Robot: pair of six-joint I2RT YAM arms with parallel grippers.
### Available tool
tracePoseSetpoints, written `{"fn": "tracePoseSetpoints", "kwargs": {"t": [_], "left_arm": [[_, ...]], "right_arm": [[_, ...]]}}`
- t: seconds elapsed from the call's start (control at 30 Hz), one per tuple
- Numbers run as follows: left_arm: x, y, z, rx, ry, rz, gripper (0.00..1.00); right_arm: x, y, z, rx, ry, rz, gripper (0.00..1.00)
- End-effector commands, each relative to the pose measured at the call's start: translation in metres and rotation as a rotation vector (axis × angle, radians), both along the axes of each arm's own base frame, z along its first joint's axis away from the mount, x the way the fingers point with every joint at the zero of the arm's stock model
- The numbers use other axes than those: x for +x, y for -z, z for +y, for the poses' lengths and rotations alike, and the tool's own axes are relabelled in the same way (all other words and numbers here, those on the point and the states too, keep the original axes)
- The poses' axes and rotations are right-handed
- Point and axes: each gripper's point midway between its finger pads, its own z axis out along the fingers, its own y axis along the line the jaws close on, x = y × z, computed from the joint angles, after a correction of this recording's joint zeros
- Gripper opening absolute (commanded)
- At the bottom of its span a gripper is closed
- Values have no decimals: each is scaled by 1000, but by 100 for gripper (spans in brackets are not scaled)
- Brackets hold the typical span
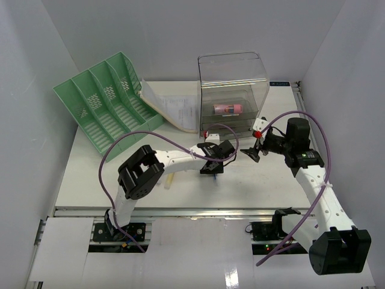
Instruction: Organize the desk
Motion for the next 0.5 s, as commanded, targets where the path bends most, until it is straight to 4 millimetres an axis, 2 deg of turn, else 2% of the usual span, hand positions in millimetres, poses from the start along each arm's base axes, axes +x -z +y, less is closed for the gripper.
{"fn": "tracePoseSetpoints", "kwargs": {"t": [0.0,0.1,0.3,0.47], "left_arm": [[-14,34,31,200,19,57,55],[-16,37,32,221,26,60,51],[-20,38,35,226,27,69,26],[-24,30,34,205,29,52,12]], "right_arm": [[-4,-6,2,35,-24,-10,90],[-5,-6,2,40,-24,-9,90],[-6,-5,1,47,-26,-6,90],[-6,-4,0,49,-26,-6,90]]}}
